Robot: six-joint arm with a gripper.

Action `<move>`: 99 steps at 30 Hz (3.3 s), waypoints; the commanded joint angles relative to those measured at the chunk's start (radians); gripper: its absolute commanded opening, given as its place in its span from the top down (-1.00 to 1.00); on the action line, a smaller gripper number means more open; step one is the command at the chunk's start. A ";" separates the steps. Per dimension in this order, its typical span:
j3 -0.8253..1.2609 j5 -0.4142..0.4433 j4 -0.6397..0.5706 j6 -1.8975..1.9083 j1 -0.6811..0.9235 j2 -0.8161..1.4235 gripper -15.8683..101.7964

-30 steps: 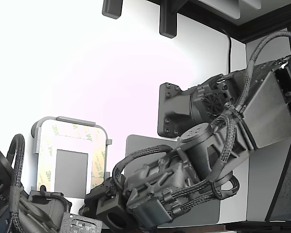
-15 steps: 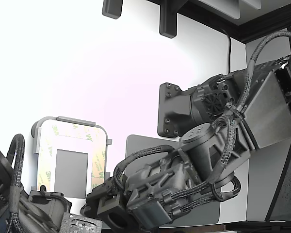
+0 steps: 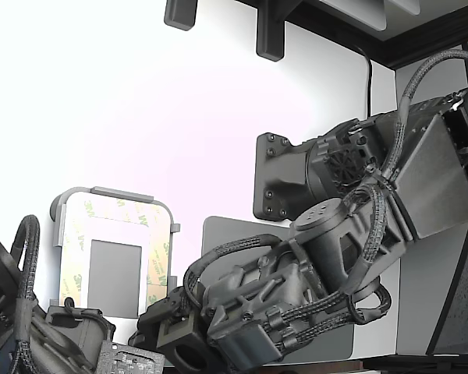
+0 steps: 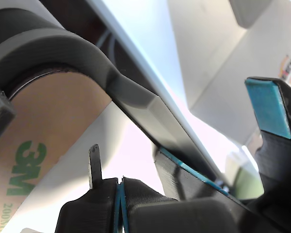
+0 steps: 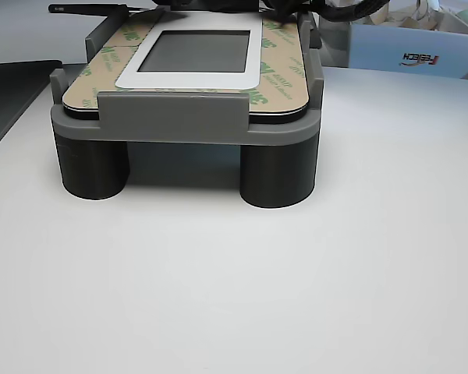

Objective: Peel off protective film from adhesive tape.

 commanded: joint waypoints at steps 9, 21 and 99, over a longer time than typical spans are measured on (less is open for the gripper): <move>-0.021 0.005 -0.023 -0.055 -0.017 0.011 0.92; -0.037 0.006 -0.015 -0.064 -0.031 -0.011 0.92; -0.038 -0.006 0.006 -0.014 -0.006 -0.002 0.92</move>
